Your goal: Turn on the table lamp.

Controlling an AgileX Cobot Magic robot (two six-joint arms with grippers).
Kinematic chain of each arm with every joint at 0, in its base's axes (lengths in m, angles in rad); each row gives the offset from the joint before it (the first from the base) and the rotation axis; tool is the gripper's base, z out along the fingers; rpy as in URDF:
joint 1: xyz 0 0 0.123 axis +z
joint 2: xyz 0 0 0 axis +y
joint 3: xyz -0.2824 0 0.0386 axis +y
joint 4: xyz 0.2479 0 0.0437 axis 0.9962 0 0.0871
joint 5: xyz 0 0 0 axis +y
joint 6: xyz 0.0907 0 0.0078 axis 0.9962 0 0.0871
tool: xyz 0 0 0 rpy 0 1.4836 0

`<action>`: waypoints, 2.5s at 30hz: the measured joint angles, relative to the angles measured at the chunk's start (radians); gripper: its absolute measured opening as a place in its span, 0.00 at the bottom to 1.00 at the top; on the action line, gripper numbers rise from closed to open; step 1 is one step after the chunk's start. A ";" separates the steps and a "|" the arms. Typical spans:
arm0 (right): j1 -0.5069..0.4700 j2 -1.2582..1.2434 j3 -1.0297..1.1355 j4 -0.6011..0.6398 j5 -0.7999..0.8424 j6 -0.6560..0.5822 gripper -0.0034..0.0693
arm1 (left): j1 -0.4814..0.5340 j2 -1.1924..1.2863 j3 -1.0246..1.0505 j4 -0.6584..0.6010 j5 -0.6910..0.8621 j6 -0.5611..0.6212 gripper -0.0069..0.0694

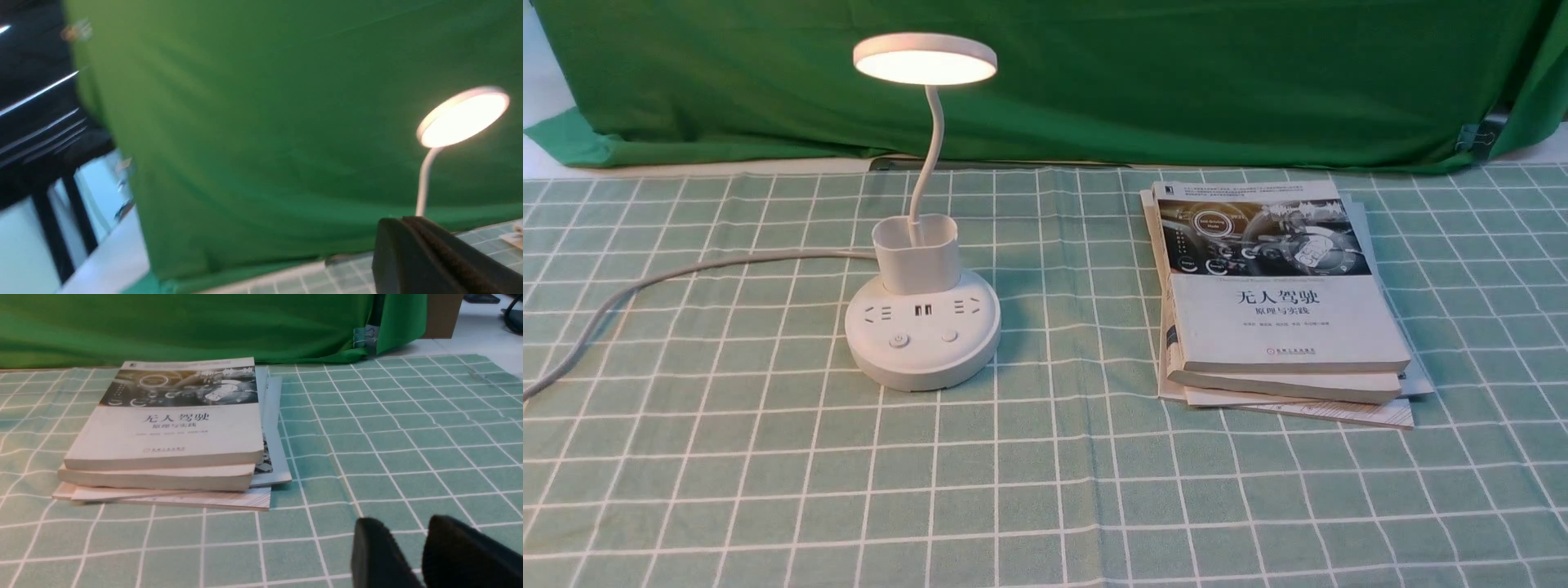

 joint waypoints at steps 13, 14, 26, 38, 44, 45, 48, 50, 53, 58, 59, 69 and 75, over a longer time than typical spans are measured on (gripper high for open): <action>0.000 -0.001 0.000 0.000 0.000 0.000 0.38 | 0.056 -0.009 0.211 0.027 0.284 -0.163 0.09; 0.000 -0.001 0.000 0.000 0.000 0.000 0.38 | 0.056 -0.009 0.211 0.027 0.285 -0.165 0.09; 0.000 -0.001 0.000 0.000 0.000 0.000 0.38 | 0.033 -0.009 0.211 0.030 0.272 -0.165 0.09; 0.000 -0.001 0.000 0.000 0.000 0.000 0.38 | 0.033 -0.012 0.212 0.030 0.095 -0.165 0.09; 0.000 -0.001 0.000 0.000 0.000 0.000 0.38 | 0.033 -0.012 0.212 0.030 0.095 -0.165 0.09; 0.000 -0.001 0.000 0.000 0.000 0.000 0.38 | 0.033 -0.012 0.212 0.030 0.095 -0.165 0.09; 0.000 -0.001 0.000 0.000 0.000 0.000 0.38 | 0.033 -0.012 0.212 0.030 0.095 -0.165 0.09; 0.000 -0.001 0.000 0.000 0.000 0.000 0.38 | 0.033 -0.012 0.212 0.030 0.095 -0.165 0.09; 0.000 -0.001 0.000 0.000 0.000 0.000 0.38 | 0.033 -0.012 0.212 0.030 0.095 -0.165 0.09; 0.000 -0.001 0.000 0.000 0.000 0.000 0.38 | 0.033 -0.012 0.212 0.048 0.144 -0.165 0.09; 0.000 -0.001 0.000 0.000 0.000 0.000 0.38 | 0.033 -0.012 0.212 0.052 0.159 -0.165 0.09; 0.000 -0.001 0.000 0.000 0.000 0.000 0.38 | 0.033 -0.012 0.212 0.142 0.170 -0.165 0.09; 0.000 -0.001 0.000 0.000 0.000 0.000 0.38 | 0.033 -0.012 0.212 0.156 0.170 -0.163 0.09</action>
